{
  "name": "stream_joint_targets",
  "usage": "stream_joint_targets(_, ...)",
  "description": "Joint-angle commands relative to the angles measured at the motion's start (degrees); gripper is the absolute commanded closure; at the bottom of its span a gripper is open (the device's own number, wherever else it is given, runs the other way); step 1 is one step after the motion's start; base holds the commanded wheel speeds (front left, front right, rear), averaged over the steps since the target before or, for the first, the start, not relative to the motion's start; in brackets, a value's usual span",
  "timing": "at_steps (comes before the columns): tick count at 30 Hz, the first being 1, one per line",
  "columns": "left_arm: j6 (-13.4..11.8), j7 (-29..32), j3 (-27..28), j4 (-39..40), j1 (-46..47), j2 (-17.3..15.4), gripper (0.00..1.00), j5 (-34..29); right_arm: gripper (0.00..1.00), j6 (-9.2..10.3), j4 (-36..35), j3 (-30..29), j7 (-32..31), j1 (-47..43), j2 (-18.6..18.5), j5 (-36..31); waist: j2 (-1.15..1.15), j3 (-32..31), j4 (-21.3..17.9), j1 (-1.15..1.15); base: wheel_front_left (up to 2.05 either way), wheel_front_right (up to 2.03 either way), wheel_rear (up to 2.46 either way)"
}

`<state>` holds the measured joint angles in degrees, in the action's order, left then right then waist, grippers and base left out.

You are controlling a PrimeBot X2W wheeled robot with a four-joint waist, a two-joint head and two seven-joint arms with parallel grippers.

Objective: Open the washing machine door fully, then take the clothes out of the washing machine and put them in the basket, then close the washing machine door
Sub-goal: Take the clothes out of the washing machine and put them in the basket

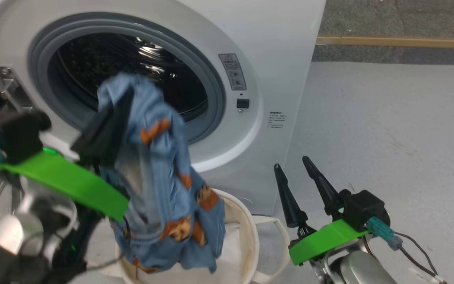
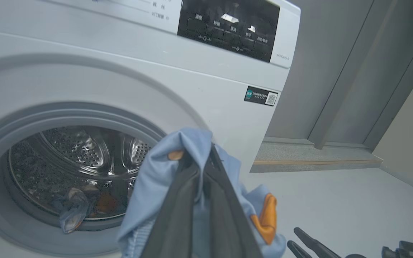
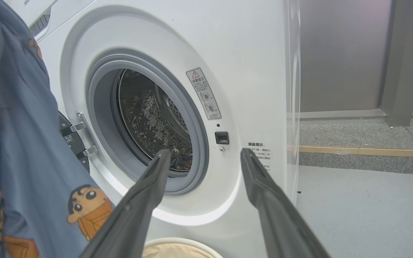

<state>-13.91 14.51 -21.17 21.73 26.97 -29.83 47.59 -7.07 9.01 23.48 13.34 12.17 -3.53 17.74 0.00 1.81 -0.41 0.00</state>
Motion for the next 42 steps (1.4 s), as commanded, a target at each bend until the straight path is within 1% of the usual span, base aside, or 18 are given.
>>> stream_joint_targets(1,-0.39,-0.05,2.73,1.31,0.20,-2.29,1.00,0.24,0.00,-0.42,-2.02,1.21,-0.12,1.00,0.61,0.30,0.00,0.47,-0.57,0.00,0.00,0.00,0.00)
stream_joint_targets(3,-0.35,-1.41,2.25,-0.17,-3.01,-2.07,1.00,0.14,0.00,-0.42,-2.01,1.32,-0.22,1.18,0.62,0.31,0.00,1.00,-1.15,0.00,0.00,0.00,0.00)
stream_joint_targets(8,1.27,-5.35,-0.02,-7.55,-8.58,-0.88,1.00,-0.78,0.00,-0.42,-1.88,1.67,-0.67,1.68,0.63,0.23,0.00,2.07,-2.58,0.00,0.00,0.00,0.00)
stream_joint_targets(10,2.88,-8.10,-1.76,-13.22,-10.05,-0.20,1.00,-2.32,0.00,-0.42,-1.97,1.82,-0.71,2.10,0.63,0.11,0.00,2.66,-3.58,0.00,0.00,0.00,0.00)
stream_joint_targets(12,5.16,-11.43,-4.67,-19.77,-10.11,0.12,1.00,-5.88,0.00,-0.42,-2.17,1.90,-0.80,2.54,0.63,-0.16,0.00,3.42,-4.73,0.00,0.00,0.00,0.00)
stream_joint_targets(15,8.53,-18.48,-7.10,-30.66,-9.01,3.13,1.00,-8.49,0.00,-0.42,-2.69,1.95,-0.95,3.10,0.63,-0.66,0.00,4.77,-6.72,0.00,0.00,0.00,0.00)
stream_joint_targets(18,11.20,-25.47,-7.76,-42.35,-7.05,6.48,1.00,-9.51,0.00,-0.42,-3.44,1.81,-1.18,3.57,0.63,-1.23,0.00,6.71,-9.02,0.00,0.00,0.00,0.00)
stream_joint_targets(23,14.94,-29.26,-5.08,-60.33,-2.87,11.35,1.00,-8.99,0.00,-0.42,-4.79,1.25,-1.76,4.16,0.64,-2.49,0.00,10.63,-12.72,0.00,0.00,0.00,0.00)
stream_joint_targets(25,15.31,-29.44,-3.29,-65.89,-1.20,12.65,1.00,-9.55,0.00,-0.42,-5.40,1.06,-1.91,4.44,0.64,-2.97,0.00,12.23,-14.05,0.00,0.00,0.00,0.00)
stream_joint_targets(28,15.25,-29.48,0.90,-70.64,0.20,14.46,1.00,-10.90,0.00,-0.42,-6.04,0.98,-1.97,4.90,0.64,-3.41,0.00,14.21,-15.61,0.00,0.00,0.00,0.00)
stream_joint_targets(29,15.47,-29.48,2.12,-72.03,0.33,15.14,0.89,-11.28,0.00,-0.42,-6.07,1.08,-2.01,5.09,0.64,-3.51,0.00,14.69,-16.03,0.00,0.00,0.00,0.00)
stream_joint_targets(30,15.71,-29.48,3.22,-73.14,0.45,15.73,0.75,-11.84,0.00,-0.42,-6.06,1.21,-2.03,5.28,0.64,-3.54,0.00,15.05,-16.33,0.00,0.00,0.00,0.00)
stream_joint_targets(31,15.82,-29.49,4.54,-74.11,0.48,16.31,0.47,-12.20,0.00,-0.42,-6.06,1.39,-2.00,5.46,0.64,-3.50,0.00,15.32,-16.56,0.00,0.00,0.00,0.00)
stream_joint_targets(33,16.28,-29.49,7.22,-75.38,0.34,17.57,0.17,-12.86,0.00,-0.42,-5.97,1.72,-1.95,5.80,0.64,-3.43,0.00,15.60,-16.70,0.00,0.00,0.00,0.00)
stream_joint_targets(34,16.77,-29.49,8.39,-75.94,0.16,18.16,0.17,-13.15,0.00,-0.42,-5.89,1.88,-1.95,5.95,0.65,-3.43,0.00,15.61,-16.71,0.00,0.00,0.00,0.00)
stream_joint_targets(36,17.88,-29.49,9.69,-77.08,-0.13,19.21,0.02,-14.33,0.00,-0.42,-5.75,2.01,-1.97,6.21,0.65,-3.43,0.00,15.52,-16.45,0.00,0.00,0.00,0.00)
stream_joint_targets(37,18.45,-29.50,10.10,-77.67,-0.16,19.75,0.00,-14.84,0.00,-0.42,-5.60,1.91,-2.05,6.27,0.65,-3.51,0.00,15.35,-16.11,0.00,0.00,0.00,0.00)
stream_joint_targets(42,20.36,-29.50,11.65,-78.75,-0.10,21.23,0.00,-17.48,0.00,-0.42,-4.96,1.84,-2.32,6.49,0.65,-3.46,0.00,13.86,-14.04,0.00,0.00,0.00,0.00)
